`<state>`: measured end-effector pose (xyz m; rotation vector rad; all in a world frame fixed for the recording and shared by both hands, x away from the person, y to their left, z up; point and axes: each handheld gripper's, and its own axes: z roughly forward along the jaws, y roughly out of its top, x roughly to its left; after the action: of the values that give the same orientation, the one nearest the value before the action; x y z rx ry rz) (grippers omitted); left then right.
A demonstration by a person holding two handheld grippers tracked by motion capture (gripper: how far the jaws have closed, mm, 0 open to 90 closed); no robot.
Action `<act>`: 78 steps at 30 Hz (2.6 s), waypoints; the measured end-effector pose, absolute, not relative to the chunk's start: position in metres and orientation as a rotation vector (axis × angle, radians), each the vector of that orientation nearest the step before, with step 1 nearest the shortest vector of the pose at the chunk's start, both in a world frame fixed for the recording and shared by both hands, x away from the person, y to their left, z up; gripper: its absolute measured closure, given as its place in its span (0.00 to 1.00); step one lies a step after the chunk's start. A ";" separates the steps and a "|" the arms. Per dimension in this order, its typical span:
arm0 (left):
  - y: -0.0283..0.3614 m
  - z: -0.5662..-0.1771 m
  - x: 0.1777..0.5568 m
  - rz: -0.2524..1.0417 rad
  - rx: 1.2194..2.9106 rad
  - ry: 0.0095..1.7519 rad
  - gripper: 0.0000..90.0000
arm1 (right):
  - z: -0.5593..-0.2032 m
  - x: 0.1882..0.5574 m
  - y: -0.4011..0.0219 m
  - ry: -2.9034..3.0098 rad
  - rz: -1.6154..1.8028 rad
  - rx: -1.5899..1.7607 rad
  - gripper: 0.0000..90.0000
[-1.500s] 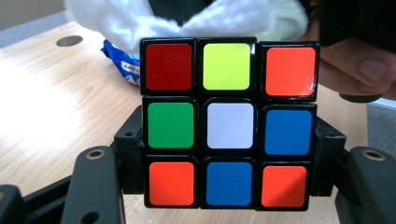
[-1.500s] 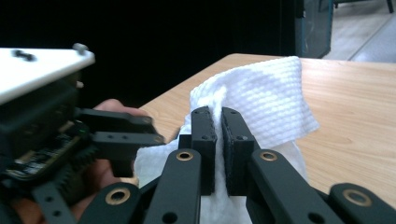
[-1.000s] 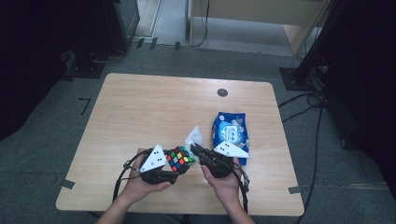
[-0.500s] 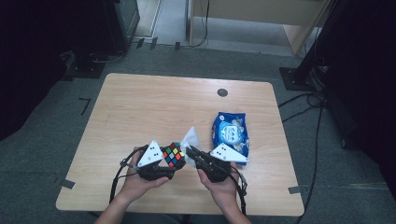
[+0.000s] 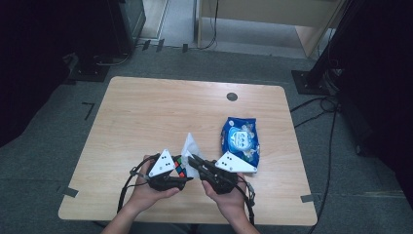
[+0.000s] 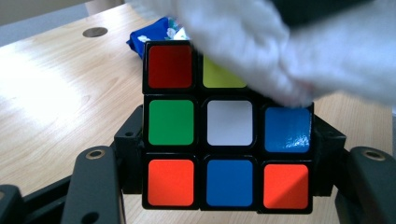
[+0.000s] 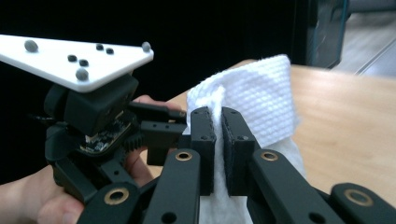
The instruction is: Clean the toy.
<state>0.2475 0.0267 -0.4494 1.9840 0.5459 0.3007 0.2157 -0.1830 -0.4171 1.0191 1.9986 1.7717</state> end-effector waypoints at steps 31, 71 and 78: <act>0.032 -0.442 0.241 0.346 1.943 0.461 0.38 | -0.435 0.232 -0.200 1.947 1.740 1.189 0.95; 0.056 -0.441 0.256 0.361 1.911 0.603 0.38 | -0.429 0.225 -0.205 1.865 1.747 1.180 0.94; 0.073 -0.437 0.263 0.380 1.875 0.647 0.38 | -0.477 0.249 -0.208 2.014 1.533 1.276 0.93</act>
<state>0.2625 0.0731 -0.4373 1.8755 0.6474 0.3796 0.2486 -0.2076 -0.4770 1.2764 2.0138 1.5327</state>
